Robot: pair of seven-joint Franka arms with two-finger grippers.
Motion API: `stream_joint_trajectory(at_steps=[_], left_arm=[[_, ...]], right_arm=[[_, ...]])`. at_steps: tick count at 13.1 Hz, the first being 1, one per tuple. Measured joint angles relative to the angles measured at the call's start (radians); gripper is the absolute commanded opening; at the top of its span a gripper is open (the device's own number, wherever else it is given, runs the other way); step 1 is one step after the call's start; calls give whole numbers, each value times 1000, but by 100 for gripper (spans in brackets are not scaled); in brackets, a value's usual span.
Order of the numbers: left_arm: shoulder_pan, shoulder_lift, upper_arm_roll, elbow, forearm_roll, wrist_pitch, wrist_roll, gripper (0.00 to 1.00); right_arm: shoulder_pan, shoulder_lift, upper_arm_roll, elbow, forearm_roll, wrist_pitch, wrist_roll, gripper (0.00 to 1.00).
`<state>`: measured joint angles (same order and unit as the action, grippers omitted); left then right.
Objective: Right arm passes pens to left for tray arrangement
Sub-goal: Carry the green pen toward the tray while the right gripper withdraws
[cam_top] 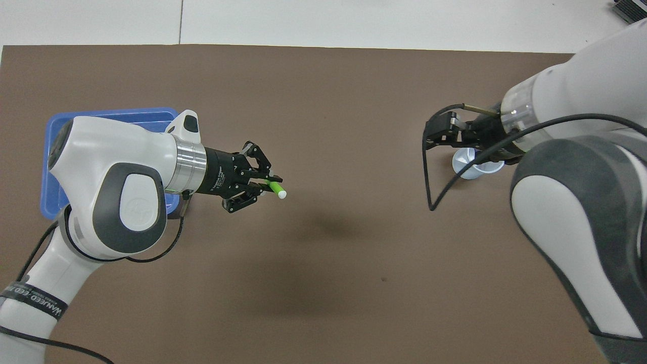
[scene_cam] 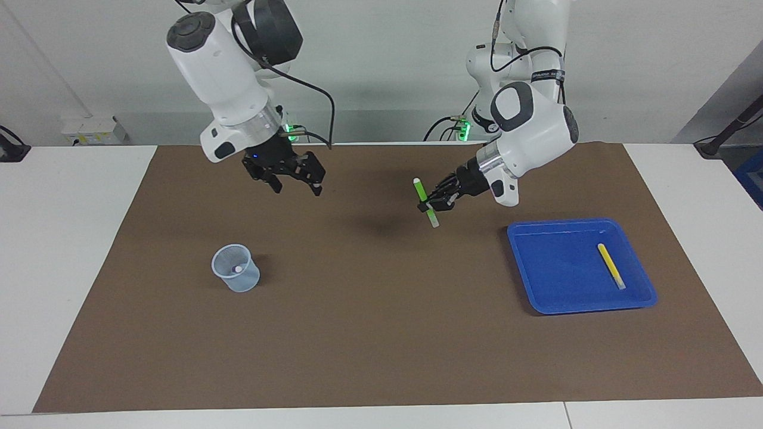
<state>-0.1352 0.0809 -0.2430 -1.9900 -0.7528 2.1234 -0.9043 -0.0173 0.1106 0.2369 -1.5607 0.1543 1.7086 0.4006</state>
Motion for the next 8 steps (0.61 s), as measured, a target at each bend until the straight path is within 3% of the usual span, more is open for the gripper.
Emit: stream_joint_trajectory(at_steps=[3,5,8], left_arm=[[20,0,1,-3,284,-2,114,0],[68,0,3,-4,365,-14,229,0],[154,0,7,-3,511,-10,524,0]], right_arm=[[-129,-53,-3,-16,-44,-102,-266,100],[-197,-118,-3,-84,-56,-108,-336,100],[-211,-253,3,-234,-57,-93,-347,100]])
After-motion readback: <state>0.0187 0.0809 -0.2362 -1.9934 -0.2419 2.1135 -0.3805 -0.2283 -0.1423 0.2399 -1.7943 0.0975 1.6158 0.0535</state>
